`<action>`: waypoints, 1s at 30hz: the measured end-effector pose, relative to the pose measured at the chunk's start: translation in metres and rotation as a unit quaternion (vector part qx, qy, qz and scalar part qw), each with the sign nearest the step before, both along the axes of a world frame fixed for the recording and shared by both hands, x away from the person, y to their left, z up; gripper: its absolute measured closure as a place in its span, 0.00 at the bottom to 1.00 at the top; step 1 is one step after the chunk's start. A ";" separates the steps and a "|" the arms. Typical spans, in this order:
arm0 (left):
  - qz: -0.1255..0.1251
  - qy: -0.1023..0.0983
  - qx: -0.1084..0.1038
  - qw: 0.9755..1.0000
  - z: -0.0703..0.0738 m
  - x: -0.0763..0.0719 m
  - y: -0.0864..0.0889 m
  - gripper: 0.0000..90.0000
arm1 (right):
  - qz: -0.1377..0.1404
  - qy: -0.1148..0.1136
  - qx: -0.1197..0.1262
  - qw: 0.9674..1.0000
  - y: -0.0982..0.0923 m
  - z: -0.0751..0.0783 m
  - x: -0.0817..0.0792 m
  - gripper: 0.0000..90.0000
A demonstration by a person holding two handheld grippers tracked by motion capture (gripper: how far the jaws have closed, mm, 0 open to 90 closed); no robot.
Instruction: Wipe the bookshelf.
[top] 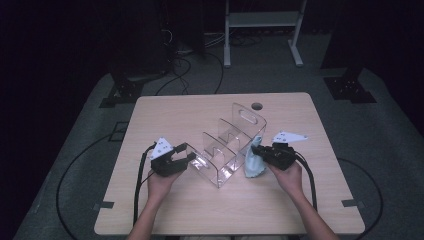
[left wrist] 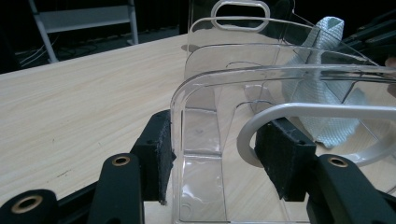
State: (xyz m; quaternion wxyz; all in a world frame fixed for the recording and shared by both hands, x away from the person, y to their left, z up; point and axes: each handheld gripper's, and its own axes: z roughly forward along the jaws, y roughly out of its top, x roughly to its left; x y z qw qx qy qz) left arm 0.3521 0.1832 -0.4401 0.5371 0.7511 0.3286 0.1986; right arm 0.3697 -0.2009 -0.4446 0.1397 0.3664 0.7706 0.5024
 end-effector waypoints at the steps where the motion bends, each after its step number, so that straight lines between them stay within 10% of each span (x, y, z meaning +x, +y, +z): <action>1: 0.000 0.000 0.000 1.000 0.000 0.000 0.000 0.52 | 0.000 0.000 0.000 1.000 0.000 0.000 0.000 0.93; 6: -0.001 -0.001 0.003 1.000 0.000 0.000 0.000 0.52 | 0.073 -0.018 -0.016 0.997 0.029 0.009 -0.029 0.93; 13: 0.000 0.000 0.000 1.000 0.000 0.000 0.000 0.52 | 0.031 -0.009 -0.006 0.999 0.010 0.010 -0.010 0.93; 22: 0.003 0.002 0.002 1.000 0.001 -0.001 0.001 0.52 | 0.104 -0.033 -0.024 0.994 0.048 0.018 -0.045 0.93; 30: 0.006 0.001 0.003 1.000 0.001 -0.001 0.000 0.52 | 0.069 -0.015 -0.001 0.998 0.032 0.019 -0.031 0.93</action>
